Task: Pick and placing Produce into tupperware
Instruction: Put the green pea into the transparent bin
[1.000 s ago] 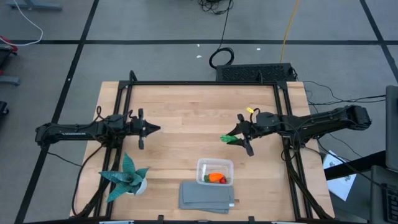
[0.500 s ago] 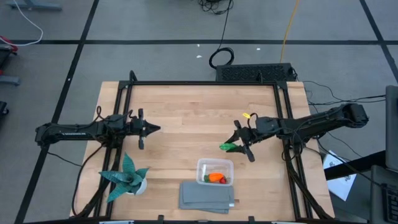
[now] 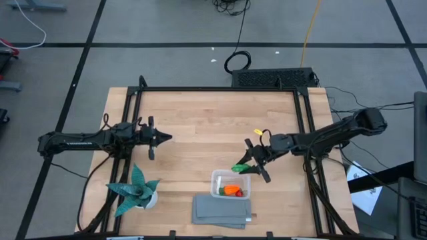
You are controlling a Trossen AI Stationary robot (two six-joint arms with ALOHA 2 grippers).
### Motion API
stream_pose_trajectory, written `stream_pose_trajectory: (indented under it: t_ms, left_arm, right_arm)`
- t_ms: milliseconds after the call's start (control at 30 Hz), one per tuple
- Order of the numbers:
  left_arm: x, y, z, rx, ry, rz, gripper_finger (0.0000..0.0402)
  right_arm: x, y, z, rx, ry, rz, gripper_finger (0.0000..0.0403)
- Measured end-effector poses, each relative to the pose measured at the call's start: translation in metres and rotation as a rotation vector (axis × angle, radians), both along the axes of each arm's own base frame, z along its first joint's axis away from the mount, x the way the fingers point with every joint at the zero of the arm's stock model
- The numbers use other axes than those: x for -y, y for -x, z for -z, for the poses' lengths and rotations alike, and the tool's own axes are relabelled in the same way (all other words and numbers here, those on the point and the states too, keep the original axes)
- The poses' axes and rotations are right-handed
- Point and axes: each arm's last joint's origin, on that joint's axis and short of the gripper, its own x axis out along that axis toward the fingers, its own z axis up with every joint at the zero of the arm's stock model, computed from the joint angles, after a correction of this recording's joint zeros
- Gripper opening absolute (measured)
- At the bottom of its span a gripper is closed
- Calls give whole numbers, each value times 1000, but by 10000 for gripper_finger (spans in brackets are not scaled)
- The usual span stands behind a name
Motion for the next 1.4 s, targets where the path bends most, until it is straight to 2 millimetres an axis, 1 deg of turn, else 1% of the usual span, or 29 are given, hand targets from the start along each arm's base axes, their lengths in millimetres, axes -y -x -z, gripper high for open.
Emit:
stream_pose_trajectory:
  t_ms: [133, 300, 433, 500, 633, 700, 800, 1100, 1400]
  left_arm:
    - [0, 0, 0, 0, 2, 0, 24]
    - [0, 0, 0, 0, 2, 0, 24]
    - [0, 0, 0, 0, 3, 0, 24]
    - [0, 0, 0, 0, 5, -1, 24]
    - [0, 0, 0, -2, 6, -1, 24]
    - [0, 0, 0, -3, 6, 0, 24]
    - [0, 0, 1, -7, 5, -1, 24]
    - [0, 0, 1, -11, 3, 0, 24]
    - [0, 0, 1, -7, 3, 0, 24]
  right_arm:
    - [-5, -8, 4, 2, -14, -8, 139]
    - [-8, -28, 5, -31, -8, -4, 139]
    - [-11, -45, 16, -169, 51, -11, 139]
    - [-12, -50, 23, -243, 93, -21, 139]
    - [-14, -60, 31, -335, 125, -31, 139]
    - [-15, -65, 32, -355, 129, -33, 139]
    - [-17, -70, 34, -397, 142, -40, 139]
    - [-28, -75, 52, -472, 190, -87, 139]
    - [-29, -77, 65, -534, 146, -56, 139]
